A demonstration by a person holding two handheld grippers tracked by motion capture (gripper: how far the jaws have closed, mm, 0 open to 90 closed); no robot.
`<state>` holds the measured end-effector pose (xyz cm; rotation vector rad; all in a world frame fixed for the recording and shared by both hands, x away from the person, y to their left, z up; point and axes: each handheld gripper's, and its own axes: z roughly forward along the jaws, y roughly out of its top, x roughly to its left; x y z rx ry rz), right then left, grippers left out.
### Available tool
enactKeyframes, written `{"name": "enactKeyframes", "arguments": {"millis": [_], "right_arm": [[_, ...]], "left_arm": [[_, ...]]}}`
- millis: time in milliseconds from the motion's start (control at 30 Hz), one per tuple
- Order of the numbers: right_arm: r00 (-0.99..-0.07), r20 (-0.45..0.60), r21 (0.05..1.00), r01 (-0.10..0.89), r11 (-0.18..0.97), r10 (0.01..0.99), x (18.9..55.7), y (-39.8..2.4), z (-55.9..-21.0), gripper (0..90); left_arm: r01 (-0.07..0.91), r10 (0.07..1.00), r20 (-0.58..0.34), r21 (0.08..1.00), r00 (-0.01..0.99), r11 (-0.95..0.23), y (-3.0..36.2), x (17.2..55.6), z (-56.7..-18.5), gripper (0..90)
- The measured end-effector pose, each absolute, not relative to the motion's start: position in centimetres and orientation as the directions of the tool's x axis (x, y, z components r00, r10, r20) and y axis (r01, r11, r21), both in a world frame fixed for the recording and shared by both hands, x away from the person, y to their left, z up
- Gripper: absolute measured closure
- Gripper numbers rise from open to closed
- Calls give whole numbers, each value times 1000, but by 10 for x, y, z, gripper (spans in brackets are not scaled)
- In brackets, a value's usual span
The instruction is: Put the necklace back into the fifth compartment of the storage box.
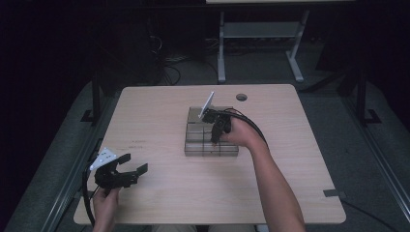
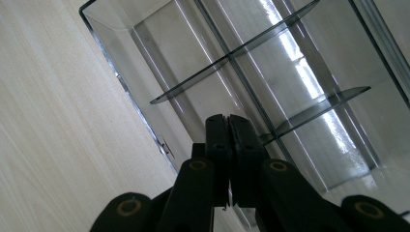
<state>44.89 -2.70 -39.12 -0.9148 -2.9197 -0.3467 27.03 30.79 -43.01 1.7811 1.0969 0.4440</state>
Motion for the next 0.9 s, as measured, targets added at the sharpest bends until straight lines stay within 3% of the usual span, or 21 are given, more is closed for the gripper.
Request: {"name": "enactKeyframes", "arguments": {"millis": [900], "right_arm": [[-819, 148, 170, 573, 801, 555, 453, -19, -415, 870]], "left_arm": [[482, 834, -168, 866, 526, -129, 309, 270, -430, 143]]}}
